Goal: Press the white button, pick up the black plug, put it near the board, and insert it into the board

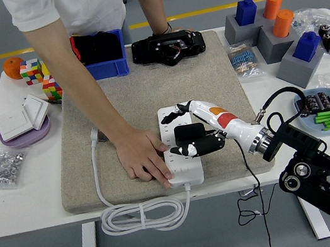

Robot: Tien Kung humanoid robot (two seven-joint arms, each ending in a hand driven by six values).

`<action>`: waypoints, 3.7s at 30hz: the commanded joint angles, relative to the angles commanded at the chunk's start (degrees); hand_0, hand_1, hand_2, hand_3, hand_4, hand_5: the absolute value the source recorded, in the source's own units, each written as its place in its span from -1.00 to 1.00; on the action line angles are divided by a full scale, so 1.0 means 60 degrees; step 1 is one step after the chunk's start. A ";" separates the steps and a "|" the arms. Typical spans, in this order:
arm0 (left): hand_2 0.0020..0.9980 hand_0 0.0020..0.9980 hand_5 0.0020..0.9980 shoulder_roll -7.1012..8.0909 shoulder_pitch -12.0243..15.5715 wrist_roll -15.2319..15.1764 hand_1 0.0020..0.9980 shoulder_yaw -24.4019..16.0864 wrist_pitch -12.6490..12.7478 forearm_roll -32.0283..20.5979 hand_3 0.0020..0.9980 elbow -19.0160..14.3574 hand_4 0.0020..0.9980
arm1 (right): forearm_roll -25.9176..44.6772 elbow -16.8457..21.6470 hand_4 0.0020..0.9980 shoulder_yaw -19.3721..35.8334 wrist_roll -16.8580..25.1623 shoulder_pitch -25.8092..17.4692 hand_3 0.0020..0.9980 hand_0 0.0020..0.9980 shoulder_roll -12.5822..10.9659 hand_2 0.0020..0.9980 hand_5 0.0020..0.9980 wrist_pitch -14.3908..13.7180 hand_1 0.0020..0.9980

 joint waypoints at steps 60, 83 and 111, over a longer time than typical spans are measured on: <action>0.32 0.54 0.07 0.0072 0.0172 0.0016 0.41 -0.0268 -0.0052 0.0500 0.46 0.0000 0.30 | -0.0466 0.1044 0.99 0.9617 0.1011 -0.4661 0.25 0.55 0.0408 0.23 -0.01 -0.1246 0.36; 0.32 0.54 0.07 0.0135 0.0457 -0.0001 0.41 -0.0465 -0.0060 0.0639 0.46 0.0000 0.30 | 0.0544 0.1393 1.00 1.0540 0.1623 -0.5655 0.31 0.57 0.0599 0.26 0.60 -0.0961 0.37; 0.32 0.54 0.05 0.0220 0.0398 -0.0025 0.41 -0.0324 -0.0025 0.0199 0.46 0.0000 0.30 | 0.0308 0.1401 1.00 1.0226 0.1576 -0.5392 0.26 0.42 0.0321 0.14 0.53 -0.0728 0.27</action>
